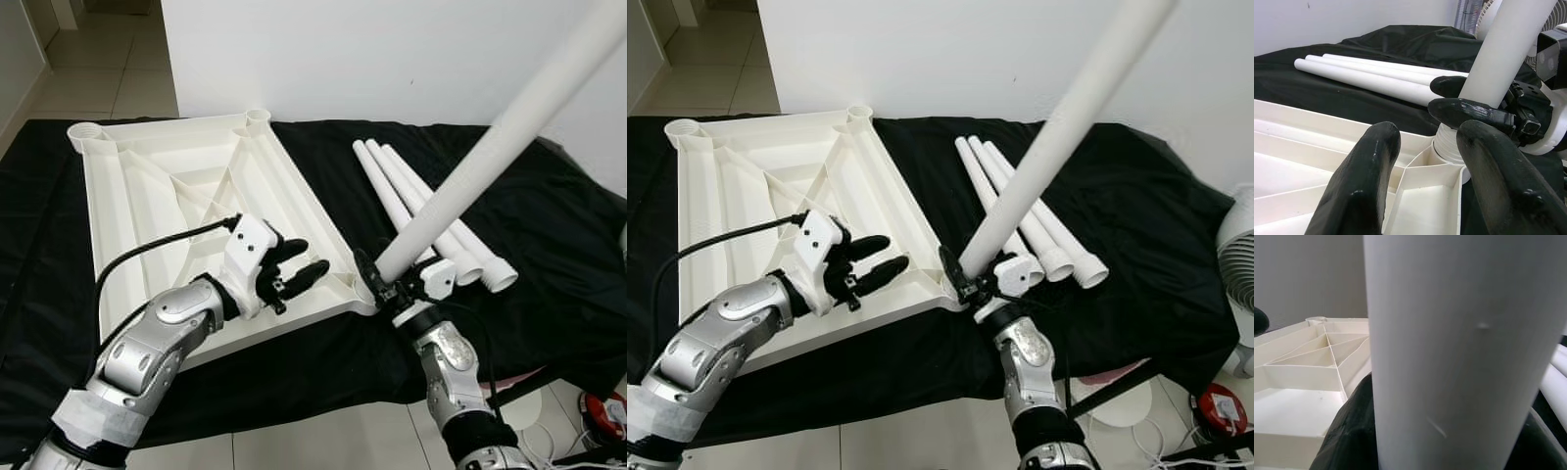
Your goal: Building children table
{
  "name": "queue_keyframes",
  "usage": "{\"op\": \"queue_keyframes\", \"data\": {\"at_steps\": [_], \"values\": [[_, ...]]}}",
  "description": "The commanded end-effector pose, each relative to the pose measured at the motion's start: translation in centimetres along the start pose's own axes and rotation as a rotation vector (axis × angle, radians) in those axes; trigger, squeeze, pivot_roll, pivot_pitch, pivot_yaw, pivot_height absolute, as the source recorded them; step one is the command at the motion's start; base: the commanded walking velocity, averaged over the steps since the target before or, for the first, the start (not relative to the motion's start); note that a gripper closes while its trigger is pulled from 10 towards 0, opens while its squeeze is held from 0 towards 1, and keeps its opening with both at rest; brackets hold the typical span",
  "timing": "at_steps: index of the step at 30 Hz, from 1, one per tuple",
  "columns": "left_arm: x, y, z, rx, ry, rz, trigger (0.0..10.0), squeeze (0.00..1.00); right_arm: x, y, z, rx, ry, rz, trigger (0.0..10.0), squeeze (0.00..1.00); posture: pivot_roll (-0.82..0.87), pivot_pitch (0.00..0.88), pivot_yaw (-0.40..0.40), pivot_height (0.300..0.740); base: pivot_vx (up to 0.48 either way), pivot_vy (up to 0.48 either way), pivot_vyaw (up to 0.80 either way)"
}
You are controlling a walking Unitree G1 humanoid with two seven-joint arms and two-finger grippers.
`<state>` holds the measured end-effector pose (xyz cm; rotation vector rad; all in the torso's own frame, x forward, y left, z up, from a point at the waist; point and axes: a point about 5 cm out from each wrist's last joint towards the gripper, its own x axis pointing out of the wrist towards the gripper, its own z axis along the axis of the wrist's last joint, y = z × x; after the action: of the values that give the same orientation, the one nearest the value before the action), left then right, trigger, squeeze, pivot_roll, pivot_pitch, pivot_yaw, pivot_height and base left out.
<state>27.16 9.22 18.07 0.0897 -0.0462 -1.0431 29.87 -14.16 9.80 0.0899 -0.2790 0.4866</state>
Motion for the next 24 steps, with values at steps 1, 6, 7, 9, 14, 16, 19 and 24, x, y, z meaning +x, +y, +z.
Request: {"op": "queue_keyframes", "data": {"at_steps": [1, 6, 7, 9, 14, 16, 19, 24], "values": [[0.2, -0.6, 0.6, 0.019, -0.012, -0.112, 10.0, 0.0, -3.7, 0.3, -4.9, 0.138, 0.273, -0.065, 10.0, 0.0, 0.1, 0.078, -0.062, 0.74, 0.0, 0.0, 0.0], [0.1, -0.7, 0.6, 0.02, -0.01, -0.114, 10.0, 0.0, -3.0, 0.0, -5.2, 0.131, 0.35, -0.054, 10.0, 0.0, 0.1, 0.08, -0.06, 0.74, 0.0, 0.0, 0.0], [0.1, -0.7, 0.6, 0.02, -0.01, -0.114, 10.0, 0.0, -3.0, 0.0, -5.2, 0.131, 0.35, -0.054, 10.0, 0.0, 0.1, 0.08, -0.06, 0.74, 0.0, 0.0, 0.0], [0.1, -0.7, 0.6, 0.02, -0.008, -0.115, 10.0, 0.0, -2.6, -0.2, -5.5, 0.086, 0.417, -0.038, 10.0, 0.0, 0.1, 0.083, -0.062, 0.74, 0.0, 0.0, 0.0], [0.0, -0.6, 0.7, 0.021, -0.009, -0.112, 10.0, 0.0, -2.2, -0.2, -5.7, 0.079, 0.489, 0.017, 10.0, 0.0, 0.1, 0.082, -0.063, 0.74, 0.0, 0.0, 0.0], [0.0, -0.6, 0.7, 0.021, -0.009, -0.112, 10.0, 0.0, -2.0, -0.2, -5.8, 0.086, 0.524, 0.051, 10.0, 0.0, 0.1, 0.081, -0.062, 0.74, 0.0, 0.0, 0.0], [0.0, -0.6, 0.7, 0.021, -0.009, -0.112, 10.0, 0.0, -2.0, -0.2, -5.9, 0.089, 0.53, 0.057, 10.0, 0.0, 0.1, 0.081, -0.062, 0.74, 0.0, 0.0, 0.0], [-0.1, -0.6, 0.7, 0.022, -0.007, -0.111, 10.0, 0.0, -1.6, -0.3, -5.8, 0.093, 0.558, 0.095, 10.0, 0.0, 0.11, 0.084, -0.061, 0.74, 0.0, 0.0, 0.0]]}}
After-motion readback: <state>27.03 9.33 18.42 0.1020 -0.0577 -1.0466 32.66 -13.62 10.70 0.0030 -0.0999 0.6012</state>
